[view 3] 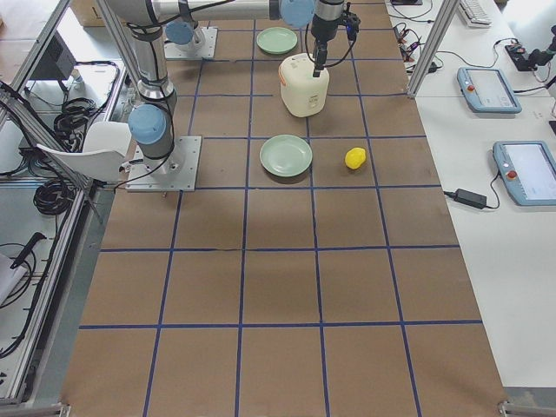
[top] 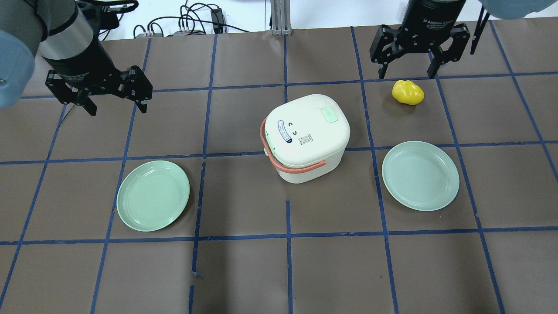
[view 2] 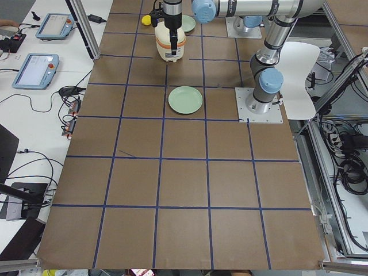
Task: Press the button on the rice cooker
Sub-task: 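Move the right gripper down onto the rice cooker's lid button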
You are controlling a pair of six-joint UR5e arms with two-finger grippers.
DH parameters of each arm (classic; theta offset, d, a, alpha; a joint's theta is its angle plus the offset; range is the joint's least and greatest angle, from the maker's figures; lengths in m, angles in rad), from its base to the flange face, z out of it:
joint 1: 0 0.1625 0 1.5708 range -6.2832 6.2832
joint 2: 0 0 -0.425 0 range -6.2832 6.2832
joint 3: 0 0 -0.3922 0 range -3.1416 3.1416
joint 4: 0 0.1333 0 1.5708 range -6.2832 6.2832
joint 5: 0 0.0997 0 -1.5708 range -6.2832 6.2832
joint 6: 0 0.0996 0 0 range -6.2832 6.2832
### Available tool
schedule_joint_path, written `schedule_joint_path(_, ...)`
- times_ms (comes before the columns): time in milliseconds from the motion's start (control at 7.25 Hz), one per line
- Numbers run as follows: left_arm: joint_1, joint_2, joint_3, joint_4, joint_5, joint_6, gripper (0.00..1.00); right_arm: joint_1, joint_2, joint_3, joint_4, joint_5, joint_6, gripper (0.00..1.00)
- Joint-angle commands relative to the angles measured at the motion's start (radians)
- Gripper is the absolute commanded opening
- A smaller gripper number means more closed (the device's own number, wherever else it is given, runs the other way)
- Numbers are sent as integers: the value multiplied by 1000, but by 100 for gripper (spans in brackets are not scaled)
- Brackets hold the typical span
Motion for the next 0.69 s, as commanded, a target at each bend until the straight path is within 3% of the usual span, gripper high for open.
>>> schedule_joint_path(0, 0, 0, 0, 0, -1, 0, 100, 0, -3, 10, -3, 0, 3, 99)
schedule_joint_path(138, 0, 0, 0, 0, -1, 0, 100, 8, -5, 4, -6, 1, 15, 98)
schedule_joint_path(414, 0, 0, 0, -2, 0, 0, 100, 53, 5, 9, -41, 58, 93, 84)
schedule_joint_path(552, 0, 0, 0, 0, -1, 0, 100, 67, 8, 10, -48, 119, 97, 57)
